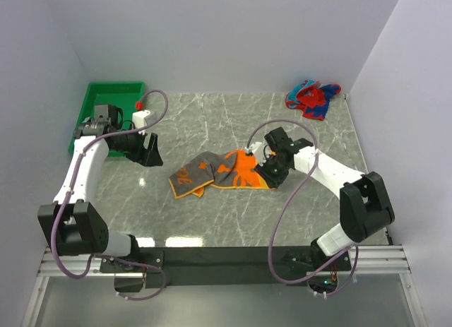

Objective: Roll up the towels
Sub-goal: Move the towel to the center of the board, then flatten the towel

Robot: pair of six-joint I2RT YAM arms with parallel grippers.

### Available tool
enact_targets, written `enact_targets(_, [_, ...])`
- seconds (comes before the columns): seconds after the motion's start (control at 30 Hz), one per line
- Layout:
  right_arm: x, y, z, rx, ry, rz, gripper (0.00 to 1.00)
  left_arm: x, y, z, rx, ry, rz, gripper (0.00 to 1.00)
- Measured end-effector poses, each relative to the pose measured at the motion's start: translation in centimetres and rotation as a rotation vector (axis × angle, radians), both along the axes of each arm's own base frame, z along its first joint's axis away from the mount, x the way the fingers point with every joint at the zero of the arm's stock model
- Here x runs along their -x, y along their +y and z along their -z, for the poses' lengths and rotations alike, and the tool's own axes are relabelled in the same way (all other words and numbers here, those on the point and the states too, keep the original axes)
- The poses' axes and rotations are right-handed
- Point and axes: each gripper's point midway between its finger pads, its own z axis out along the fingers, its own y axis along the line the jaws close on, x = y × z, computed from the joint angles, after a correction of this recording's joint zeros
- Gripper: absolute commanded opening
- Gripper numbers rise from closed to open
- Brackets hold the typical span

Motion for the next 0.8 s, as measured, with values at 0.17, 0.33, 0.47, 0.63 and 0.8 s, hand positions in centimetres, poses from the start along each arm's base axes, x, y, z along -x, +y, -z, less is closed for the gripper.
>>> enact_targets(0.17, [-0.9,-1.0,2.7,0.080,-0.005,-0.015,0.38,-0.3,0.2,1.1,-0.003,0.039,0.011,0.93])
enact_targets(0.33, [-1.7,-1.2,3.7,0.104,-0.020,-0.031,0.38,-0.2,0.4,1.2,-0.017,0.039,0.014,0.93])
enact_targets(0.47, [-1.8,-1.3,4.3,0.117,-0.015,-0.046,0.40,-0.1,0.7,1.2,-0.040,0.028,0.015,0.93])
enact_targets(0.63, [-1.5,-1.6,5.4,0.139,0.011,-0.071,0.43,0.3,1.1,1.3,-0.068,0.015,0.016,0.93])
enact_targets(0.8, [-1.5,-1.7,5.4,0.143,0.006,-0.095,0.38,0.4,1.3,1.4,-0.082,0.013,0.016,0.91])
